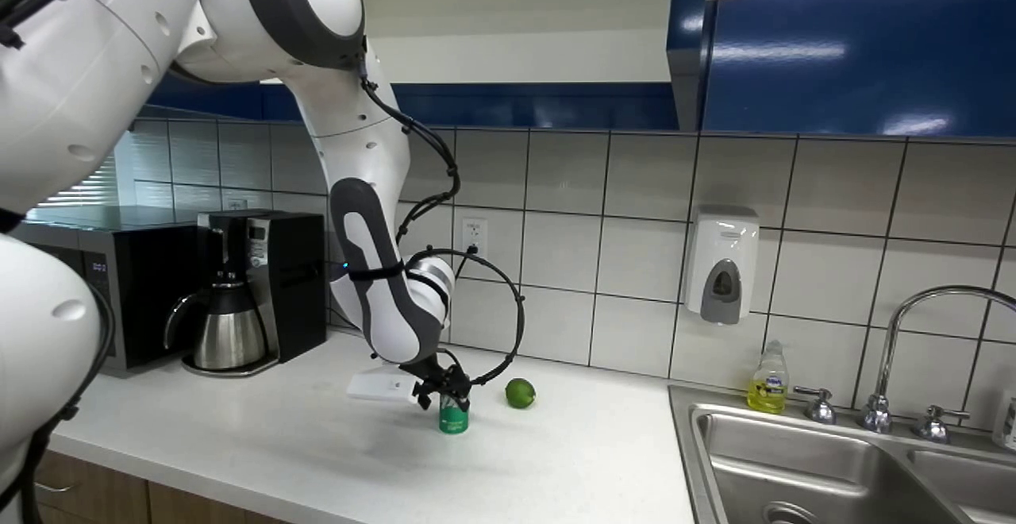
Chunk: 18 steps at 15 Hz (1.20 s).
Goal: Put the green can in the open upper cabinet.
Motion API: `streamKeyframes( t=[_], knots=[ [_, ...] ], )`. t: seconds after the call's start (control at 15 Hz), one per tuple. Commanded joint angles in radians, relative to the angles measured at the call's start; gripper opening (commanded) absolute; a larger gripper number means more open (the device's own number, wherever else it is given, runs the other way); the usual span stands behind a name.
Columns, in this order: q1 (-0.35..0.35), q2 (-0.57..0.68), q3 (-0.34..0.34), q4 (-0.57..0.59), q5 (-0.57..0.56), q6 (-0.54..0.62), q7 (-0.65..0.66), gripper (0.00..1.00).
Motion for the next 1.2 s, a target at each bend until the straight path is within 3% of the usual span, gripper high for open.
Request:
streamKeyframes(
  t=[0.0, 0.6, 0.67, 0.73, 1.0, 1.13],
  knots=[
    [-0.011, 0.017, 0.006, 0.029, -0.063, -0.012, 0.080, 1.00],
    [-0.018, 0.030, 0.000, 0.046, -0.062, -0.021, 0.125, 1.00],
    [-0.018, 0.030, 0.000, 0.048, -0.063, -0.021, 0.129, 0.76],
    [-0.018, 0.031, -0.001, 0.051, -0.062, -0.021, 0.131, 0.72],
    [-0.016, 0.033, 0.001, 0.057, -0.064, -0.021, 0.137, 0.41],
    [-0.014, 0.034, 0.001, 0.057, -0.062, -0.020, 0.137, 0.39]
  ],
)
